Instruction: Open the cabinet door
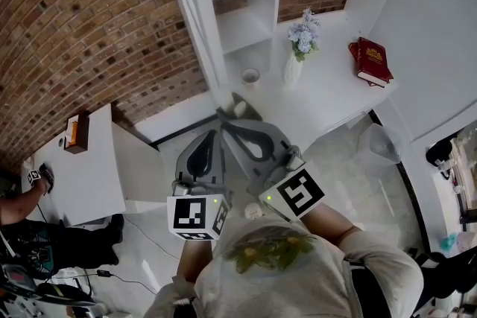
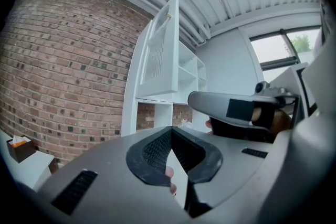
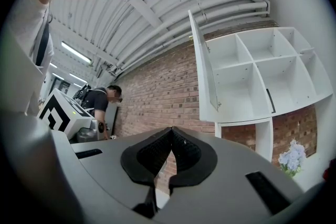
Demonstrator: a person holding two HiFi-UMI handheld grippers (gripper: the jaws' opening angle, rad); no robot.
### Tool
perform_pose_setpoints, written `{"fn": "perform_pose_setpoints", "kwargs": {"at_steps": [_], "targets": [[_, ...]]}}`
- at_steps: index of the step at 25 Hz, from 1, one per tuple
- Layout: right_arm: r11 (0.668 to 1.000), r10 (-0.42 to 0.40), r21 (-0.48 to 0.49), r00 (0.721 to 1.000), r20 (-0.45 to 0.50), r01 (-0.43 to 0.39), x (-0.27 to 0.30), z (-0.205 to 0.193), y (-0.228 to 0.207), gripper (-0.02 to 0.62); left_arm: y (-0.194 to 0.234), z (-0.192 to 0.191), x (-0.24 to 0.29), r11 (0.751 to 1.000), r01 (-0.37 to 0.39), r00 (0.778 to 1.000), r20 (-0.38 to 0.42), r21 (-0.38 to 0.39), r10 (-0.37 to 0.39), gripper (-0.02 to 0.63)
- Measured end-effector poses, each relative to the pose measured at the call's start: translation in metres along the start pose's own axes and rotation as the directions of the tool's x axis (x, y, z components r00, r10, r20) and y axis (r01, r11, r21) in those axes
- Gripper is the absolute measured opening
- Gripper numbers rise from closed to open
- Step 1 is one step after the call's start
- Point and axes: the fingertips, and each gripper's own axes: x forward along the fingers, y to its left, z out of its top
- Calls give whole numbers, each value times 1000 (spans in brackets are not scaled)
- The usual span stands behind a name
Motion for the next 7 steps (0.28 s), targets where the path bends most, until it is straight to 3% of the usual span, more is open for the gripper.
{"fn": "perform_pose_setpoints", "kwargs": {"at_steps": [7], "targets": [[1000, 2, -5, 1000, -7, -2, 3, -3, -1, 22, 3, -2, 2, 1000, -3, 1000, -4, -3, 3, 11]]}}
